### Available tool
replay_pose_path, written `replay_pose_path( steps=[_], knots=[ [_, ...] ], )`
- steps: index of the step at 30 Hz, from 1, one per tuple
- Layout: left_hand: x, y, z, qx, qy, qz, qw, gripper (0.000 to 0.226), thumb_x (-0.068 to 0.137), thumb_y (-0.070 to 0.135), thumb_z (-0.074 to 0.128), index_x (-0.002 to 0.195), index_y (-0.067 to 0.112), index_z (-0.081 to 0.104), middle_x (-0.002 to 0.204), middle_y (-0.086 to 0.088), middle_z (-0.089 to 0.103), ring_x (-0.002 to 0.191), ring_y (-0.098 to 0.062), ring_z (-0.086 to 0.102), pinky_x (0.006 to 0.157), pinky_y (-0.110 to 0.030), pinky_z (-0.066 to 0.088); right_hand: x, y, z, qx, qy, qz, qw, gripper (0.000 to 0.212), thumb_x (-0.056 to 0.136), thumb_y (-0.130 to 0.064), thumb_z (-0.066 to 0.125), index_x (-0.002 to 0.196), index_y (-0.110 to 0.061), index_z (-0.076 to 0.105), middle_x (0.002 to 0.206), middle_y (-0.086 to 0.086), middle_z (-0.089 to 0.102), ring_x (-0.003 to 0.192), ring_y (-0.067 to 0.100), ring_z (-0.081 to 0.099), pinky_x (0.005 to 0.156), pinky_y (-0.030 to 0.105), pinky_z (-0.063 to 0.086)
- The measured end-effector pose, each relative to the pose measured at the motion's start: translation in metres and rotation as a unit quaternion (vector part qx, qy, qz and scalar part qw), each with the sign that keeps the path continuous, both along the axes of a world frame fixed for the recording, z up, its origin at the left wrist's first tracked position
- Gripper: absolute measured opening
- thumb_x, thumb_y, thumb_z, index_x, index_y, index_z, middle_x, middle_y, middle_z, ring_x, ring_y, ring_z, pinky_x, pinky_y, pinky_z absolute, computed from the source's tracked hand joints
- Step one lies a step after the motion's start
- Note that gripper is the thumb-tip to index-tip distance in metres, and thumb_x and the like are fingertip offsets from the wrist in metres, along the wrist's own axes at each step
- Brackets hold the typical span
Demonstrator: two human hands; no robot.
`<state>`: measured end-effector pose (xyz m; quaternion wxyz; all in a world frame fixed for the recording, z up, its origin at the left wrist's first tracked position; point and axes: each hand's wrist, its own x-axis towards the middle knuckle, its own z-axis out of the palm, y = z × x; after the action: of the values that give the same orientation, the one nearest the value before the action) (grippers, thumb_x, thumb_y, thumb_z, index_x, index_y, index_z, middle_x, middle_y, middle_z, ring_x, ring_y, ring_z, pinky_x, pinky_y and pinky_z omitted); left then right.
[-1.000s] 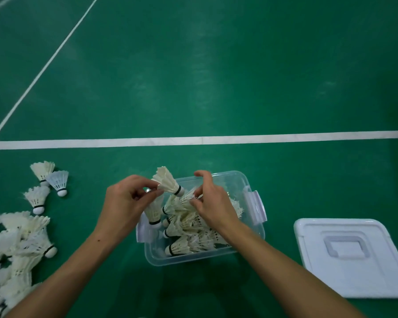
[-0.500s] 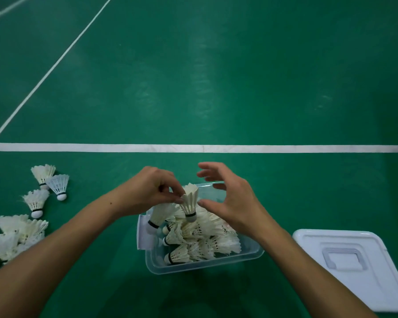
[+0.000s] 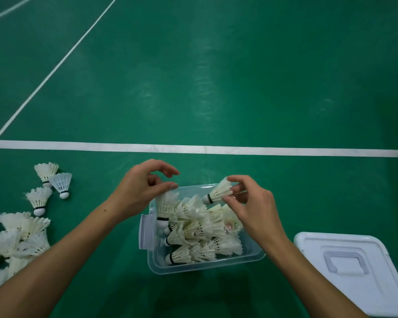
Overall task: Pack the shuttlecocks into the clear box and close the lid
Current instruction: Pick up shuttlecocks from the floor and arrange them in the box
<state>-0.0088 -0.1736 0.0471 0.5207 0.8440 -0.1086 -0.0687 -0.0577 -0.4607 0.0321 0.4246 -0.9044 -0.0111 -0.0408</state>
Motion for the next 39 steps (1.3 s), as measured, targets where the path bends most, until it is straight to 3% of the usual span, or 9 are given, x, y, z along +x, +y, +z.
replay_pose_path(
  steps=[5, 10, 13, 17, 20, 28, 31, 36, 39],
  knots=[
    [-0.013, 0.010, -0.008, 0.002, -0.025, 0.058, 0.998, 0.023, 0.086, 0.013, 0.082, 0.105, 0.024, 0.075, 0.096, 0.000, 0.070, 0.054, -0.011, 0.042, 0.054, -0.025, 0.044, -0.017, 0.009, -0.023, 0.007, 0.033, -0.030, 0.999, 0.040, 0.092, -0.020, 0.081, 0.128, -0.025, 0.062, 0.093, -0.020, 0.065, 0.083, 0.003, 0.074, 0.071, 0.028, 0.064],
    [-0.021, 0.012, -0.011, 0.004, -0.029, 0.071, 0.997, 0.022, 0.086, 0.017, 0.082, 0.104, 0.027, 0.074, 0.097, -0.001, 0.071, 0.056, -0.022, 0.050, 0.056, -0.029, 0.049, -0.015, 0.026, -0.038, 0.025, 0.084, -0.018, 0.996, 0.048, 0.094, -0.020, 0.078, 0.136, -0.027, 0.055, 0.095, -0.024, 0.060, 0.085, -0.003, 0.070, 0.068, 0.007, 0.052],
    [-0.023, 0.009, -0.011, 0.015, -0.034, 0.069, 0.997, 0.021, 0.087, 0.017, 0.082, 0.104, 0.026, 0.074, 0.096, 0.000, 0.071, 0.057, -0.028, 0.054, 0.056, -0.027, 0.052, -0.008, 0.035, -0.047, 0.025, 0.104, -0.005, 0.994, 0.054, 0.095, -0.024, 0.076, 0.142, -0.028, 0.049, 0.099, -0.019, 0.064, 0.087, -0.005, 0.067, 0.073, 0.010, 0.054],
    [-0.025, 0.003, -0.013, 0.031, -0.047, 0.058, 0.997, 0.021, 0.089, 0.015, 0.080, 0.107, 0.023, 0.073, 0.092, 0.002, 0.069, 0.052, -0.006, 0.045, 0.051, -0.016, 0.043, -0.003, 0.042, -0.056, 0.051, 0.126, -0.006, 0.991, 0.054, 0.096, -0.023, 0.075, 0.142, -0.026, 0.047, 0.101, -0.011, 0.071, 0.092, 0.000, 0.069, 0.082, 0.019, 0.059],
    [-0.025, -0.004, -0.014, 0.026, -0.039, 0.042, 0.998, 0.023, 0.090, 0.014, 0.080, 0.110, 0.022, 0.072, 0.093, 0.002, 0.069, 0.052, -0.006, 0.046, 0.051, -0.017, 0.043, 0.000, 0.041, -0.058, 0.055, 0.139, 0.002, 0.989, 0.052, 0.096, -0.024, 0.075, 0.140, -0.027, 0.047, 0.101, -0.008, 0.073, 0.094, 0.001, 0.070, 0.088, 0.027, 0.061],
    [-0.007, -0.029, -0.013, 0.013, -0.043, -0.013, 0.999, 0.030, 0.090, 0.014, 0.080, 0.116, 0.024, 0.070, 0.097, 0.003, 0.068, 0.057, -0.012, 0.052, 0.057, -0.022, 0.048, -0.010, 0.015, -0.025, 0.050, 0.093, 0.021, 0.994, 0.049, 0.093, -0.032, 0.079, 0.137, -0.027, 0.057, 0.117, -0.018, 0.072, 0.112, -0.006, 0.064, 0.102, 0.019, 0.052],
    [0.001, -0.044, -0.009, -0.004, -0.018, -0.055, 0.998, 0.030, 0.091, 0.015, 0.079, 0.118, 0.024, 0.069, 0.095, 0.004, 0.067, 0.057, -0.015, 0.054, 0.057, -0.029, 0.047, -0.013, 0.016, -0.005, 0.110, 0.086, 0.077, 0.987, 0.053, 0.089, -0.026, 0.084, 0.136, -0.027, 0.061, 0.118, -0.021, 0.074, 0.116, -0.006, 0.065, 0.105, 0.017, 0.049],
    [0.005, -0.055, -0.009, -0.077, 0.030, -0.038, 0.996, 0.023, 0.093, 0.014, 0.077, 0.113, 0.024, 0.072, 0.095, 0.000, 0.069, 0.062, -0.023, 0.054, 0.060, -0.039, 0.046, -0.012, 0.028, 0.001, 0.141, 0.100, 0.116, 0.978, 0.060, 0.086, -0.020, 0.086, 0.139, -0.028, 0.058, 0.100, -0.014, 0.078, 0.109, 0.003, 0.071, 0.111, 0.030, 0.050],
    [0.001, -0.059, -0.010, -0.112, 0.046, -0.005, 0.993, 0.018, 0.092, 0.014, 0.078, 0.109, 0.021, 0.074, 0.093, -0.003, 0.070, 0.069, -0.022, 0.059, 0.061, -0.032, 0.050, -0.015, 0.024, -0.002, 0.137, 0.088, 0.129, 0.978, 0.050, 0.090, -0.019, 0.083, 0.135, -0.025, 0.064, 0.098, -0.014, 0.076, 0.105, 0.007, 0.073, 0.108, 0.033, 0.053]
  ],
)
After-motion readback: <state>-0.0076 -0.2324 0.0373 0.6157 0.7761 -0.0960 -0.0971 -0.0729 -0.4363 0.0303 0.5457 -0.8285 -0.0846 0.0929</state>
